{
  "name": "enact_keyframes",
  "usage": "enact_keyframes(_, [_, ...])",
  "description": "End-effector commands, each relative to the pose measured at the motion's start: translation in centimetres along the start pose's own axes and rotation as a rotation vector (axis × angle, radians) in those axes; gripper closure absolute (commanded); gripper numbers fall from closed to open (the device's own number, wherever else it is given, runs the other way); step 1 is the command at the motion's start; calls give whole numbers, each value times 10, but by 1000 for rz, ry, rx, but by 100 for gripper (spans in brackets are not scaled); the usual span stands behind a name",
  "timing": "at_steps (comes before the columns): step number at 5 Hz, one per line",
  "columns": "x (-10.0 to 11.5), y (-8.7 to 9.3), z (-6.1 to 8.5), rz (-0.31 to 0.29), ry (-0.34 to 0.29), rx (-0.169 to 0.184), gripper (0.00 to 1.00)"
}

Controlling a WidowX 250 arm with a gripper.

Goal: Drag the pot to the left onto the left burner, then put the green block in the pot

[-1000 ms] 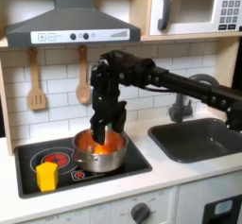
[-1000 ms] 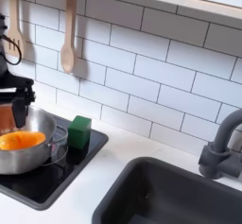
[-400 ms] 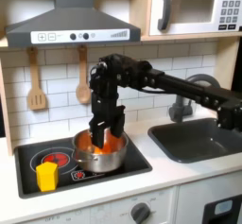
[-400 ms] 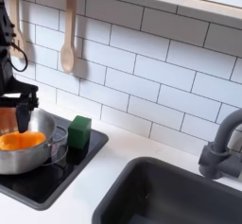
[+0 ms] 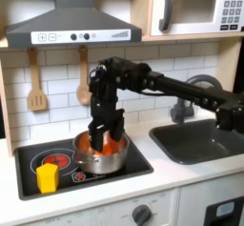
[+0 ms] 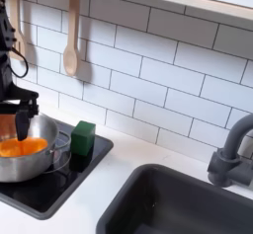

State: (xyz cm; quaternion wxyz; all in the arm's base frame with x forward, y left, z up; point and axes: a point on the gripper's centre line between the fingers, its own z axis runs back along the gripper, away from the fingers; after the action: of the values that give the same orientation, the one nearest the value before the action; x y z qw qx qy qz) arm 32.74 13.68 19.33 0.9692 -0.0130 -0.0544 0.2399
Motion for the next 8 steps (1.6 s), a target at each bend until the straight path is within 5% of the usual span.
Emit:
enact_keyframes(1, [5,-1,-7,6,15,3,0])
enact_keyframes(8, [12,2,-25,16,43,29,0])
